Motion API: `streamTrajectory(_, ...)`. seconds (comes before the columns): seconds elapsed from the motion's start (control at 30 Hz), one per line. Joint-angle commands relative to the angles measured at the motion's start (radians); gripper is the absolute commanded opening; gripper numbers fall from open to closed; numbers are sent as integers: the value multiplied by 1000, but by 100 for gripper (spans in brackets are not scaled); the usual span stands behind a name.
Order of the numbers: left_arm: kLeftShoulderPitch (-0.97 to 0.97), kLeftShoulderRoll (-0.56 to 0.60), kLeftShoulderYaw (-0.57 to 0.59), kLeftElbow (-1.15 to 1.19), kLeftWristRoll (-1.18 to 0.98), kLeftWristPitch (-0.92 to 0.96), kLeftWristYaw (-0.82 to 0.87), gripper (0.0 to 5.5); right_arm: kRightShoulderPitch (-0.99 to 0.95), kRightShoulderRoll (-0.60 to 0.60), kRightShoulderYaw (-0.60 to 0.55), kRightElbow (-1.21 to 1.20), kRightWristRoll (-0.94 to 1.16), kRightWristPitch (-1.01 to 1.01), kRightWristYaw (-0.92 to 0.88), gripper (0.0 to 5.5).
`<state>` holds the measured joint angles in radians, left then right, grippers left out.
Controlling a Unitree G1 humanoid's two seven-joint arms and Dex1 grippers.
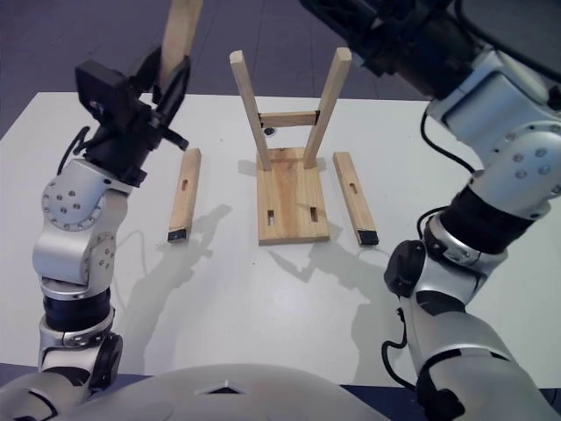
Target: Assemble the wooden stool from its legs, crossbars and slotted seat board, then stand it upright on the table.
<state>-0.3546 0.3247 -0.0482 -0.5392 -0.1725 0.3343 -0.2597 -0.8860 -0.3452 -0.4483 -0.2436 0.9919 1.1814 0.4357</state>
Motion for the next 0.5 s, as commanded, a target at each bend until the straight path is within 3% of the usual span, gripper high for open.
streamTrajectory(0.03, -26, -12, -83, -20, 41, -10, -28, 130, -16, 61, 76, 60, -15, -54, -36, 540)
streamTrajectory(0.5, -30, -43, -135, 39, 99, -65, -46, 130, 34, 115, 126, 109, 53, -88, -97, 303)
